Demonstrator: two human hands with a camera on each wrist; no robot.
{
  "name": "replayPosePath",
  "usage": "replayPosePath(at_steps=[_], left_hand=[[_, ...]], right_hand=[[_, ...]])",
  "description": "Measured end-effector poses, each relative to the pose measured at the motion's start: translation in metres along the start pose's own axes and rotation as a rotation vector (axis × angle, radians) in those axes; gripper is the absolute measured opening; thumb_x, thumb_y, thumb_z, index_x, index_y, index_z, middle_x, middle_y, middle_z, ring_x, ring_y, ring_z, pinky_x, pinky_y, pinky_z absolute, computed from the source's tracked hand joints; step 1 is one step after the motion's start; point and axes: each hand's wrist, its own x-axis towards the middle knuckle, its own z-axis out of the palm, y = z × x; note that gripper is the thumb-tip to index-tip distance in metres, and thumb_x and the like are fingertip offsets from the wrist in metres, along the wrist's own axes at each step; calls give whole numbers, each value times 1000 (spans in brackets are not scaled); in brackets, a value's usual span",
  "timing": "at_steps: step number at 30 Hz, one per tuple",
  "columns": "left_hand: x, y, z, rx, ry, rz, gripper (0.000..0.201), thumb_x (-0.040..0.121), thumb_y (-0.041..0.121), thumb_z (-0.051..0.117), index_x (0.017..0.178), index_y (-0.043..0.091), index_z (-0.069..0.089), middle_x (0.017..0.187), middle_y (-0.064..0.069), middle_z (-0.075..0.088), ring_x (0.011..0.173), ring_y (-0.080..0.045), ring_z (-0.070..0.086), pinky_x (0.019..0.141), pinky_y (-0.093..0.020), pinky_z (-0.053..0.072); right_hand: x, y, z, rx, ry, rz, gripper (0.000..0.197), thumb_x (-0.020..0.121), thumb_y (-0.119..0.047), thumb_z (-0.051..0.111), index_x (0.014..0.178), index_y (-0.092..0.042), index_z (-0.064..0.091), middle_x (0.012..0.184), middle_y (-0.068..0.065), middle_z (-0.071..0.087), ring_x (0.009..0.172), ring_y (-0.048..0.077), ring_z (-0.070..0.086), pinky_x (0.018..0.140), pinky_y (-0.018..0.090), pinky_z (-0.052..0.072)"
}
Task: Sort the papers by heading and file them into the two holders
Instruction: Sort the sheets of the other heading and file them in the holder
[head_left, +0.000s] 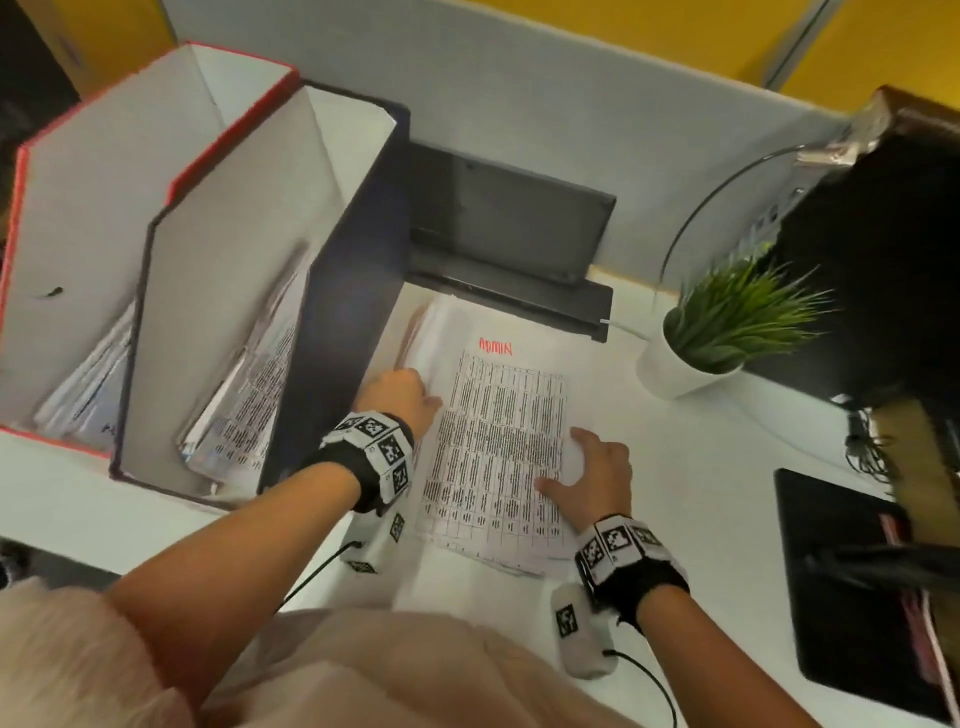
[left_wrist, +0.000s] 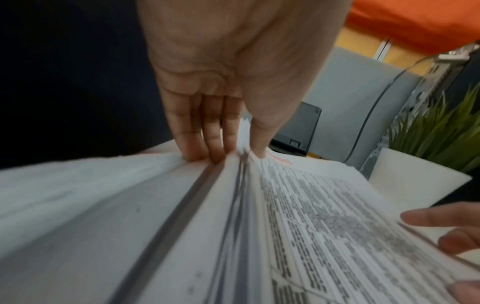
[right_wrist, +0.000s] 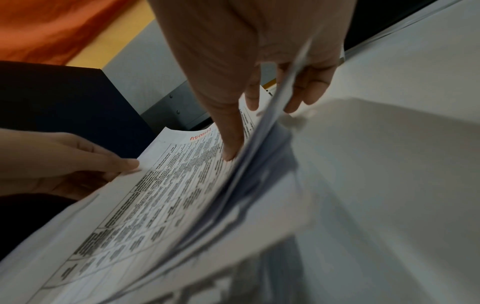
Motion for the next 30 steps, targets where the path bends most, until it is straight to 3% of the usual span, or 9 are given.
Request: replayPosePath(at_steps=[3,6,11,16,19,22,26,28,30], left_hand=[[2,2,5,-2,41,13,35,78,48,67,70,14,58,68,-2,61,62,-18,60,58,-29,53],[2,8,3,-98,91,12,35,71,43,75,63,16,54,62,1,57,56,-13,54,49,-21,40],[3,8,-2,-109,101,40,32,80,25,72,58,8,55,60,-5,56,58,-21,56,57,-29,48],[-7,8,-8,-9,106,70,35,90,25,58,59,9,52,66,-5,57,59,-20,54,55,-27,40],[-14,4,-10,-136,240,247,15,90,8,56,89,4,70,87,-10,62,79,-23,59,68,-28,44],[-16,0,-7,-321,239,286,25,89,-1,53,106,9,68,101,-10,66,89,-23,62,81,-31,50],[-11,-4,-1,-525,137,131,24,90,2,52,84,23,62,85,3,64,81,-18,63,63,-24,50],[-9,-4,-2,-564,70,87,19,89,3,54,85,19,63,87,2,65,86,-18,62,69,-28,51],[-8,-3,-4,-556,12,70,22,87,1,54,76,17,64,83,-1,65,86,-21,61,76,-36,53]], right_hand=[[-1,3,1,-37,-47,-4,84,69,-39,79,140,-21,37,132,9,33,126,26,34,106,33,32],[-2,6,2,-23,-80,-8,87,70,-40,78,142,-20,35,134,8,32,128,25,32,108,33,31],[-2,7,-4,-101,-89,-36,81,71,-46,75,140,-24,38,135,6,37,128,24,30,106,35,31],[4,5,-11,-156,-200,-99,64,82,-40,66,139,-22,42,129,7,45,124,24,34,104,31,30],[6,3,-17,72,-168,-73,45,85,-29,65,127,-15,55,108,4,55,104,18,51,85,17,36],[12,-1,-23,391,-74,69,41,83,-20,68,120,-12,52,84,-3,54,79,11,53,65,18,39],[18,-4,-31,568,-91,180,59,77,-17,74,124,-21,39,96,4,58,90,18,58,79,30,49],[19,-2,-31,608,-120,171,54,76,-13,75,120,-20,43,97,3,60,87,18,59,70,25,49],[18,1,-28,638,-120,154,38,76,-8,74,110,-13,55,94,4,63,74,11,58,57,15,45]])
